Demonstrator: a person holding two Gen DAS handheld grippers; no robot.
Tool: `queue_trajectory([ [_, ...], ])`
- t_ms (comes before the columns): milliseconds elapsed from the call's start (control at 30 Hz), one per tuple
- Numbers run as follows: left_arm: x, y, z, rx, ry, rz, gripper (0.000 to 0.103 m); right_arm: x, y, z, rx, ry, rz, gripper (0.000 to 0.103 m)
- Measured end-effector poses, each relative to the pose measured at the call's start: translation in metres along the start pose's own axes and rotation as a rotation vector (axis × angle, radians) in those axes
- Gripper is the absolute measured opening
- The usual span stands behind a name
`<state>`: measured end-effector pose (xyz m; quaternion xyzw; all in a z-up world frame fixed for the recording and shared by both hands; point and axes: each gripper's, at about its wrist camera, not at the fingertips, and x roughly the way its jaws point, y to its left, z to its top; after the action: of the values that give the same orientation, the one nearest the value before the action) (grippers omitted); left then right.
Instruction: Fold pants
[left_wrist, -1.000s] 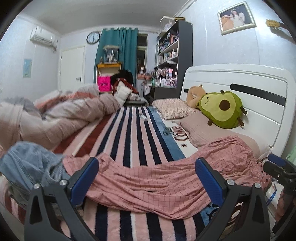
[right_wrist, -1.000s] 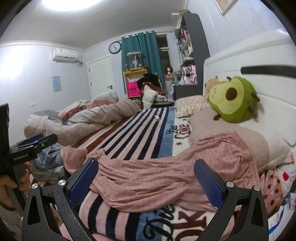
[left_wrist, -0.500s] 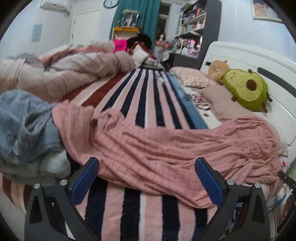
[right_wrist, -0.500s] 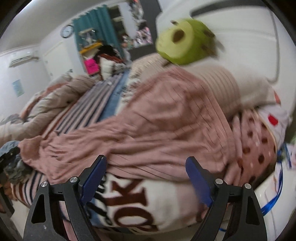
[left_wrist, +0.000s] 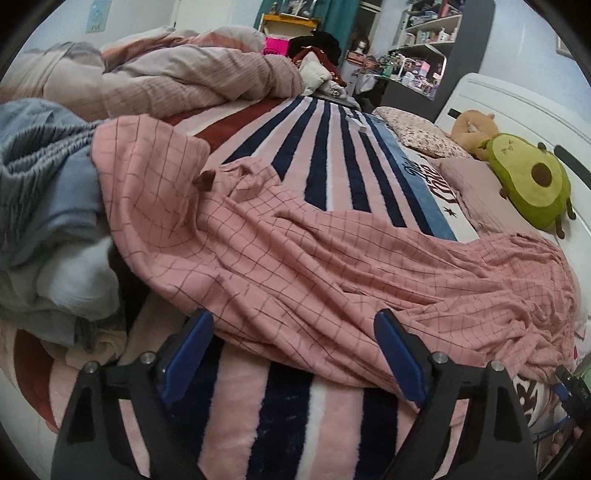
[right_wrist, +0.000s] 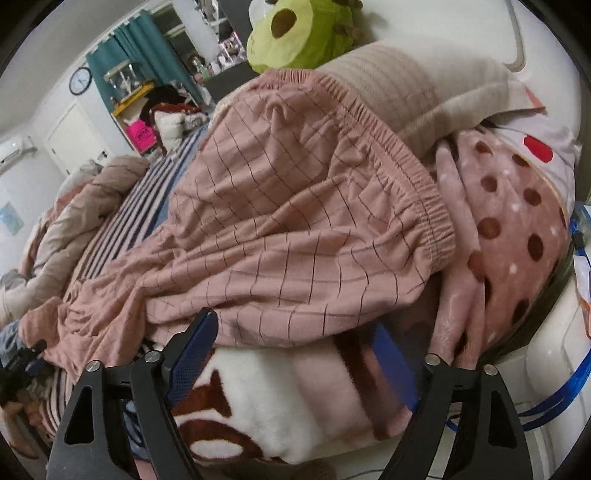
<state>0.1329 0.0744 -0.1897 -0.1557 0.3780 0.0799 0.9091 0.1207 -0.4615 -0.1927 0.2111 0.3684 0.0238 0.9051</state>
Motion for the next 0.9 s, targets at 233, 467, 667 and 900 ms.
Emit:
queue_trajectory([
  [233,0.013,0.002,0.005,-0.029,0.007,-0.011,0.079,0.004,-0.007,0.013,0.066,-0.006,-0.011,0.018],
  [467,0.028,0.005,0.0,0.006,0.057,0.096,0.006,-0.006,-0.001,0.017,0.061,-0.042,-0.032,0.006],
  [667,0.003,0.031,-0.007,-0.001,0.034,0.126,0.001,-0.017,0.001,0.02,0.062,-0.076,-0.023,0.005],
  [900,-0.031,0.03,0.008,0.016,-0.005,0.069,0.02,-0.034,-0.005,0.026,0.059,-0.124,-0.042,0.003],
])
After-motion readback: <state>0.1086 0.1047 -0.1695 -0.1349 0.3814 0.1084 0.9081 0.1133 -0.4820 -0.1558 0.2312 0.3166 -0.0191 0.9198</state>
